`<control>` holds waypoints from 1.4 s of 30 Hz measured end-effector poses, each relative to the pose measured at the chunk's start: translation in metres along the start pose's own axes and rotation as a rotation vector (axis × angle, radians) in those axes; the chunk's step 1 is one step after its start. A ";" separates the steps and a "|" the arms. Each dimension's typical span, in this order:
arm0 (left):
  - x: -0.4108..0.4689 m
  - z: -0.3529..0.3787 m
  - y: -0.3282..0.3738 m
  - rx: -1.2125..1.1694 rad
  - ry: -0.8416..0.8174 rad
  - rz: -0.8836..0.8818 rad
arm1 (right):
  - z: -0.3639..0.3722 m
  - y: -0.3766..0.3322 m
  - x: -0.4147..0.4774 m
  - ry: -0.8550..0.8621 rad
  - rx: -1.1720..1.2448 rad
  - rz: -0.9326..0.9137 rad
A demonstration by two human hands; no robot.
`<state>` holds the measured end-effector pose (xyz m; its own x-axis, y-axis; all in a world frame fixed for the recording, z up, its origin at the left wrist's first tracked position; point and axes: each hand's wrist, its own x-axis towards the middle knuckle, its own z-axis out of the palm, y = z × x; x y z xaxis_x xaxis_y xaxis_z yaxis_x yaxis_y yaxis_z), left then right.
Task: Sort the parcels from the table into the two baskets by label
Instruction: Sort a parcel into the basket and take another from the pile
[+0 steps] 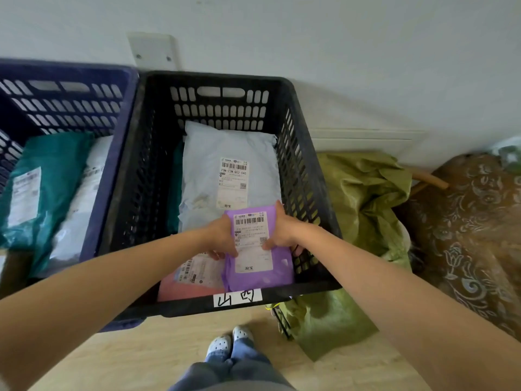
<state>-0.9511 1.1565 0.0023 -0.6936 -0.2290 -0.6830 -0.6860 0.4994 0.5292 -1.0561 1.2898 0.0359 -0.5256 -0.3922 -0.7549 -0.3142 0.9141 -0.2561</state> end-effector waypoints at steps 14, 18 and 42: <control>0.021 0.026 -0.019 0.152 0.163 0.122 | 0.021 0.003 0.039 -0.027 -0.207 -0.028; 0.020 0.027 -0.017 0.276 0.140 0.152 | 0.025 0.004 0.039 -0.023 -0.293 -0.016; 0.026 0.025 -0.035 0.827 0.017 0.262 | 0.037 0.010 0.042 -0.026 -0.744 -0.290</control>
<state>-0.9395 1.1539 -0.0473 -0.8147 -0.0310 -0.5790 -0.1281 0.9835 0.1275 -1.0518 1.2862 -0.0206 -0.3261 -0.5930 -0.7362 -0.8855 0.4642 0.0184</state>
